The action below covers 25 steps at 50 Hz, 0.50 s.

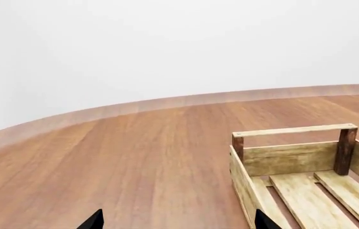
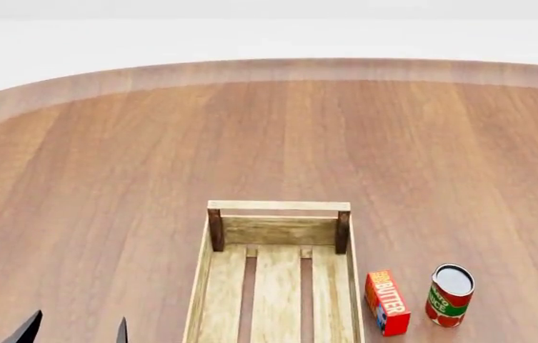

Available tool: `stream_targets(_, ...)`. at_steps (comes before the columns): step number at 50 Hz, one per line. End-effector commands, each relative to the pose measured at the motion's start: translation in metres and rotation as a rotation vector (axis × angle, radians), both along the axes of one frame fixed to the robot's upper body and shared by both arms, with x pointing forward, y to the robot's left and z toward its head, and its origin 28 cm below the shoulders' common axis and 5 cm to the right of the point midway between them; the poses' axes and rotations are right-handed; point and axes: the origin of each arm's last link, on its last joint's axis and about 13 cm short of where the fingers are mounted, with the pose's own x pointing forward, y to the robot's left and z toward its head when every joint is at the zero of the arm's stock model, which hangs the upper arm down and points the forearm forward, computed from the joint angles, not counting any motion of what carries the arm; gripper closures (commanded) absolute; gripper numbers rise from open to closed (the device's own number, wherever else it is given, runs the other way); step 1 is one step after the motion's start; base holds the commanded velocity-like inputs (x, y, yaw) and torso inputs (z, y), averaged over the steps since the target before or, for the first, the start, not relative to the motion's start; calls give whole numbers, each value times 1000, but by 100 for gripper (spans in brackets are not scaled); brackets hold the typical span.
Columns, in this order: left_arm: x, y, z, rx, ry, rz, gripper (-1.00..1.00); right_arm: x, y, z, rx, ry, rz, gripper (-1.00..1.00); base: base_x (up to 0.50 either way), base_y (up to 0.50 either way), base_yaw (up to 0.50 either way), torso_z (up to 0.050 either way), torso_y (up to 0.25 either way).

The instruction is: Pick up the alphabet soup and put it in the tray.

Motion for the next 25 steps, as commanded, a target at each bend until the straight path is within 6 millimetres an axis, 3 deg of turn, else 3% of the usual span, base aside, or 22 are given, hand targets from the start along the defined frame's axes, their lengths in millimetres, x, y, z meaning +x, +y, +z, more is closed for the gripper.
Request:
stream_targets(1,-1,0,0,2,1,1,-100,0,-11,-22,31,40,-38,-100,0,0,0,0,0)
stream_targets(25,-1,-1,-1,10,7,-6,-100,20,-22,-50,64,88,-68,-100,0,0,0,0,0)
